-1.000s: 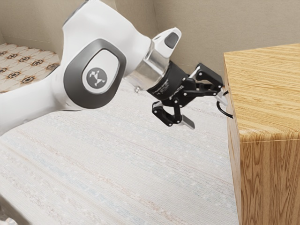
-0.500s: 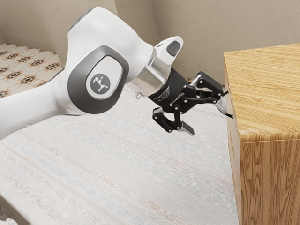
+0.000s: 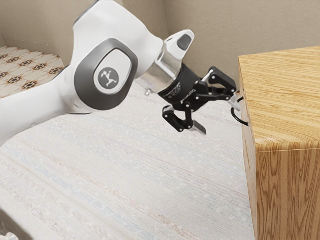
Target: Pull the drawer handle with one arm to open the drawer
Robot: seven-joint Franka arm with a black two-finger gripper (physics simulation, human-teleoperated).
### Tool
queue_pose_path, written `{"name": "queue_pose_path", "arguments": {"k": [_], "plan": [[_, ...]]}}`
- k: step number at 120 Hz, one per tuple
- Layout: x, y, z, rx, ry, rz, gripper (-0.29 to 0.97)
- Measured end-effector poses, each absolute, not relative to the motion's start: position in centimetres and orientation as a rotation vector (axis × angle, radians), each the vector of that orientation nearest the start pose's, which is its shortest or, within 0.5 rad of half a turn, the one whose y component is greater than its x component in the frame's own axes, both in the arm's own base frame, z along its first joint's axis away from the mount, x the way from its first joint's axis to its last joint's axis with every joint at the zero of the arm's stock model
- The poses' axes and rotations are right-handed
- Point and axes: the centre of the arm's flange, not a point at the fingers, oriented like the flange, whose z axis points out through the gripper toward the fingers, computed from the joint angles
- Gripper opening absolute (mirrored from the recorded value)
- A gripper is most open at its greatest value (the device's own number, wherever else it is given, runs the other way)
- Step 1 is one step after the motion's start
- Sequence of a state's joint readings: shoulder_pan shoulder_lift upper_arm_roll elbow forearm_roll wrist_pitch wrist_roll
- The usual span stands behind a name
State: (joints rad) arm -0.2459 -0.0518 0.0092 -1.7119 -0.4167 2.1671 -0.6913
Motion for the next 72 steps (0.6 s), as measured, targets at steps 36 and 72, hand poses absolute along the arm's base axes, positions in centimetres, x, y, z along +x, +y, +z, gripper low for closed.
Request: {"name": "queue_pose_path", "arguments": {"k": [36, 72], "plan": [[56.6, -15.7, 63.9, 2.444, 0.752, 0.318, 0.68], [56.5, -14.7, 63.5, 2.441, 0.773, 0.313, 0.68]]}}
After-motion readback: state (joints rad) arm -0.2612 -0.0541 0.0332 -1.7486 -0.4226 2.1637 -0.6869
